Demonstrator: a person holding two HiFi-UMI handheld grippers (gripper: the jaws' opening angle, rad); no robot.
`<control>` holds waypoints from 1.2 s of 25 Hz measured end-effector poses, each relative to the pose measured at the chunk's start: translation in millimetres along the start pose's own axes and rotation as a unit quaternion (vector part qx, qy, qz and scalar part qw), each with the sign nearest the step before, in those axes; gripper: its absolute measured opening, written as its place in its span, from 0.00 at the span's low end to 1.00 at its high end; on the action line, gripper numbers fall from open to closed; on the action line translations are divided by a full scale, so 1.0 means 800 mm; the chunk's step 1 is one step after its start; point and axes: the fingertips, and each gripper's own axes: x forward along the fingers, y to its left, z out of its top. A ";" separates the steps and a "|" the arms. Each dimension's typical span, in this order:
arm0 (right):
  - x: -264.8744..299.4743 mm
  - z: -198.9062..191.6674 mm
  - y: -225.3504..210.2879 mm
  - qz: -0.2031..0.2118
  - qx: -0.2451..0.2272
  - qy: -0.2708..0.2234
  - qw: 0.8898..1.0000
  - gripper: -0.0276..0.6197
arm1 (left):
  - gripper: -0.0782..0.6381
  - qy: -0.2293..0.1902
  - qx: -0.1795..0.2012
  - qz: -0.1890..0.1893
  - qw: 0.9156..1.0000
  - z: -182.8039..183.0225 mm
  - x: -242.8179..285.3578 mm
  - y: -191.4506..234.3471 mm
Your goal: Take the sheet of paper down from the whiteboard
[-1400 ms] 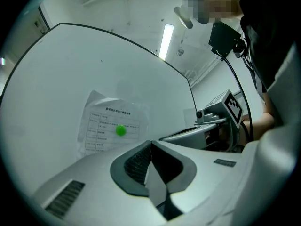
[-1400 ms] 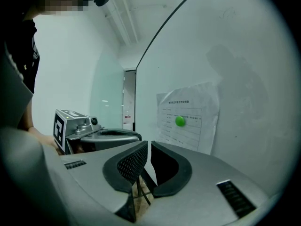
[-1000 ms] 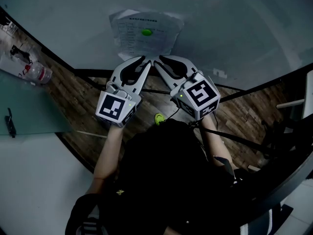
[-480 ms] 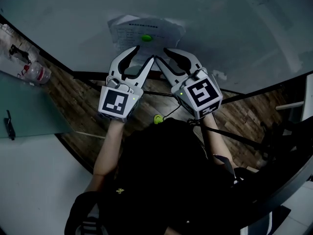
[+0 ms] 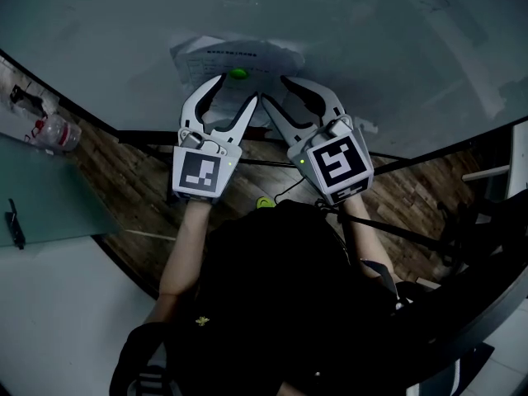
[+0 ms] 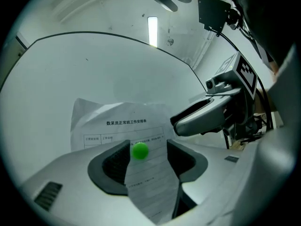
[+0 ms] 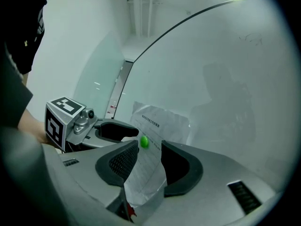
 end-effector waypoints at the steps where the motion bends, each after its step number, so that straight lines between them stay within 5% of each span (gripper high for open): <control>1: -0.001 0.001 -0.002 -0.004 -0.002 0.000 1.000 0.28 | 0.43 0.001 0.004 0.002 1.000 0.000 0.001 0.001; 24: -0.022 0.028 -0.059 -0.106 -0.082 -0.003 0.991 0.30 | 0.39 0.037 0.112 0.072 0.990 -0.012 0.022 0.014; 30: -0.015 0.031 -0.054 -0.096 -0.098 -0.006 0.991 0.30 | 0.37 0.047 0.152 0.091 0.983 -0.012 0.023 0.017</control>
